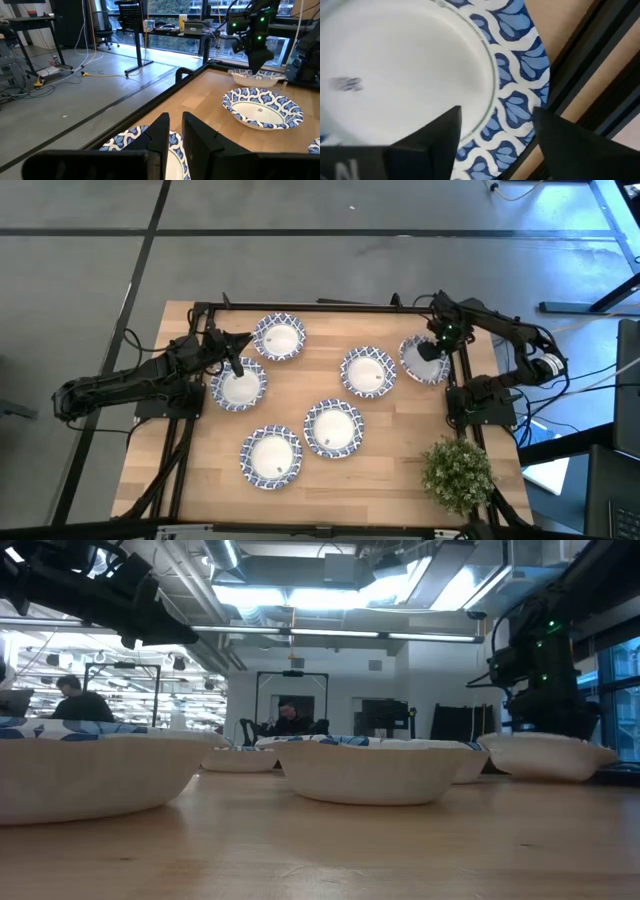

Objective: Nest bowls inside each other
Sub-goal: Stack the blue bowl on the blue bowl

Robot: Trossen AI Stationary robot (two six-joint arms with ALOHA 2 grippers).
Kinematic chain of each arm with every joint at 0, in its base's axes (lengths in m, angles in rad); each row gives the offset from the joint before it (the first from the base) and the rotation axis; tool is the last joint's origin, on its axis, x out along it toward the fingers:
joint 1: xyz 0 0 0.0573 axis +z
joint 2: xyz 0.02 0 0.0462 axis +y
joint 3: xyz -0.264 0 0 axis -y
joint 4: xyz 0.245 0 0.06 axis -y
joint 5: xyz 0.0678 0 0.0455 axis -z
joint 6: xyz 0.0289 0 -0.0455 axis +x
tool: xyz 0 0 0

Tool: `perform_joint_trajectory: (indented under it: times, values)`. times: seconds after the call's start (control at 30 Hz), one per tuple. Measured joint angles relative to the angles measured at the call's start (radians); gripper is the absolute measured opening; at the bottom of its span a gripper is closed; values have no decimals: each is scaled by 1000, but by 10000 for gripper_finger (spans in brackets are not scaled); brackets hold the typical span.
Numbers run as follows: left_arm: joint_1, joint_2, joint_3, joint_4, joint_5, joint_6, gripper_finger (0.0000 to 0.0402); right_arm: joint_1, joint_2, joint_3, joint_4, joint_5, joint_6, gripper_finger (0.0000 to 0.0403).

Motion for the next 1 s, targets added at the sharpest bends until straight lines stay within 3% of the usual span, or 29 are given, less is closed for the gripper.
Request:
perform_joint_trajectory:
  times: [0.37, 0.5, 1.0]
  values:
    - [0, 0, 0, 0, 0, 0, 47, 0, -118, 0, 2, 28, -4, 254]
    - [0, 0, 0, 0, 0, 0, 47, 0, -117, 0, 0, 92, -25, 253]
    - [0, 0, 0, 0, 0, 0, 47, 0, -59, 0, 9, 80, -2, 253]
